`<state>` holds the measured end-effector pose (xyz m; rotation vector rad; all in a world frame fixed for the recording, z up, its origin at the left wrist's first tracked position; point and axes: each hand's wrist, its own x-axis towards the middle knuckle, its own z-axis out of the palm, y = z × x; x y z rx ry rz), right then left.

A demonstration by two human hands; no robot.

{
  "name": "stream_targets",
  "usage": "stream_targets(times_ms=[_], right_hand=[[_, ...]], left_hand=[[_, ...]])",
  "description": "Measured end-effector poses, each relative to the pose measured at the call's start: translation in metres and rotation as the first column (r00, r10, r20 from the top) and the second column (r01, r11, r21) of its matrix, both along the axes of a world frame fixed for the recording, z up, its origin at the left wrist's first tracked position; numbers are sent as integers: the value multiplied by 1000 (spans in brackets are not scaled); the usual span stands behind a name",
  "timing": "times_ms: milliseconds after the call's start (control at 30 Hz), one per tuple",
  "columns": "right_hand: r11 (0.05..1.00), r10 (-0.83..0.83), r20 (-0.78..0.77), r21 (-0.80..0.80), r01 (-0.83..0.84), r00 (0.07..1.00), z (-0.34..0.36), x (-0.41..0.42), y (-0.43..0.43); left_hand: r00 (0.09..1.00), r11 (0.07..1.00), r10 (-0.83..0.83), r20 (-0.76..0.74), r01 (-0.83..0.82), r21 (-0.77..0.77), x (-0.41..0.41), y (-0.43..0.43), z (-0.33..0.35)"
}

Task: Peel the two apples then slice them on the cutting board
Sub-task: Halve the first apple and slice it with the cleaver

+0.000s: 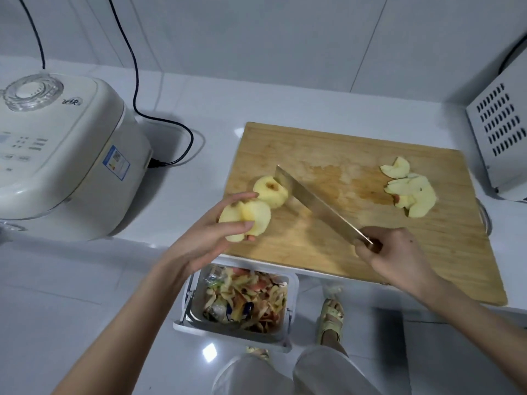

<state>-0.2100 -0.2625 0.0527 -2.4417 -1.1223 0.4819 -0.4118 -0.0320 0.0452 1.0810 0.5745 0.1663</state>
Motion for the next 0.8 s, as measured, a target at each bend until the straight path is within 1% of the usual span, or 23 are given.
stream_targets(times_ms=[67,133,200,300,333,400,467,533,567,667,733,800], right_hand=[[991,-77,-175,99,96,981,6,0,-2],[967,-130,-276,178,183,952,9,1,-4],[951,-148,-289,222,217,946,8,4,-7],[959,-142,-177,219,179,974,4,15,-16],[966,-133,-149,200,162,980,2,17,-19],[977,-139,-140,143,160,980,-5,21,-27],[976,-181,-160,92,197,970,-12,24,-31],[976,-199,-152,55,209,968,-17,29,-33],[980,-190,-138,39,197,972,-18,32,-34],[990,-142,-94,-32,140,985,-18,39,-37],[992,-107,-65,-78,102,992,-17,41,-37],[990,-92,-63,-113,85,994,-18,43,-36]], left_hand=[[995,985,-41,-87,55,161,19,-12,-6],[980,932,-29,-194,97,349,38,-25,-15],[957,823,-14,-288,175,540,57,-37,-27],[931,604,26,-364,276,748,89,-57,-54],[919,537,51,-391,305,786,100,-64,-62],[875,430,109,-471,386,817,121,-81,-70],[810,307,172,-560,496,812,138,-98,-71],[759,178,203,-619,593,786,150,-112,-73],[744,159,201,-638,617,770,154,-117,-74],[709,227,128,-693,659,717,156,-121,-76],[722,263,105,-684,643,719,154,-113,-72],[738,259,107,-666,626,736,153,-105,-68]])
